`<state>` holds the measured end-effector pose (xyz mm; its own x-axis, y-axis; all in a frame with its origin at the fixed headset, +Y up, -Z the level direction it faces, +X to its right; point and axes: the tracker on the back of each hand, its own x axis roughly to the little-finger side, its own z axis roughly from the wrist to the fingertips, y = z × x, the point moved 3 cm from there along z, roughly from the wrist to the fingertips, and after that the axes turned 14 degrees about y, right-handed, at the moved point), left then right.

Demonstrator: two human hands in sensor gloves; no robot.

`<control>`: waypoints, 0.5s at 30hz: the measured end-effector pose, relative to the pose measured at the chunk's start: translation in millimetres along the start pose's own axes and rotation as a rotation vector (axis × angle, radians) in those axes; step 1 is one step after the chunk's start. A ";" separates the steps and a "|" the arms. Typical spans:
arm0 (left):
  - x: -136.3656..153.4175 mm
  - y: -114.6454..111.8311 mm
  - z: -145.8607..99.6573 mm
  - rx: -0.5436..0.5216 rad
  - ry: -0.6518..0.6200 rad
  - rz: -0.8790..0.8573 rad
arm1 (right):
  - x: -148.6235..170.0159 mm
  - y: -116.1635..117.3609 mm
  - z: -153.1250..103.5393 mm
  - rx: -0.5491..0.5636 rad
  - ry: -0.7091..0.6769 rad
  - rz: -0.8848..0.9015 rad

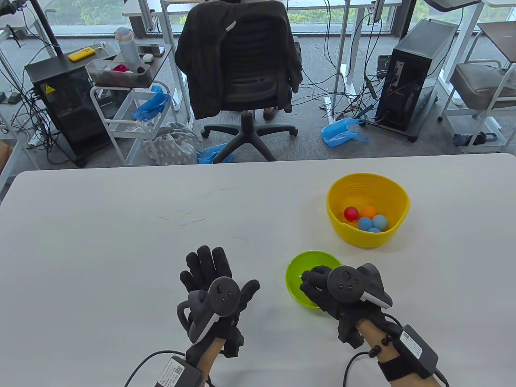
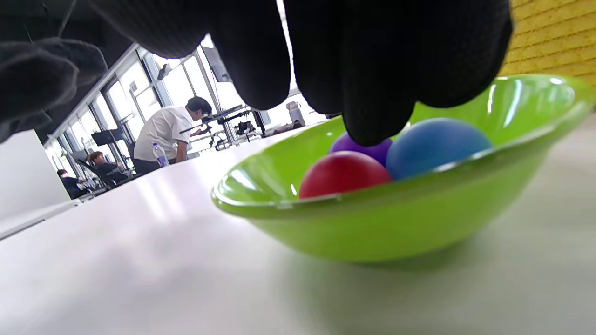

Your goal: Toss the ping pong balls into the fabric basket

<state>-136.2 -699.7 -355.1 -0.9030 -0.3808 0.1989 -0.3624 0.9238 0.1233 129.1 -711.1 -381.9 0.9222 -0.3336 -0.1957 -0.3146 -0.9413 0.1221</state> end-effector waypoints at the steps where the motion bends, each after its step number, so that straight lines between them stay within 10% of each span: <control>1: 0.0 0.1 0.1 0.002 0.001 0.000 | -1.4 3.9 1.9 -0.017 0.010 -0.027; 15: -0.4 1.2 -0.2 -0.004 0.003 0.002 | 0.6 32.7 14.3 -0.100 0.054 -0.148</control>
<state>-136.2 -698.4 -354.8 -0.9031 -0.3789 0.2022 -0.3596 0.9245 0.1265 116.2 -742.8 -392.0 0.9683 -0.1861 -0.1668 -0.1531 -0.9692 0.1927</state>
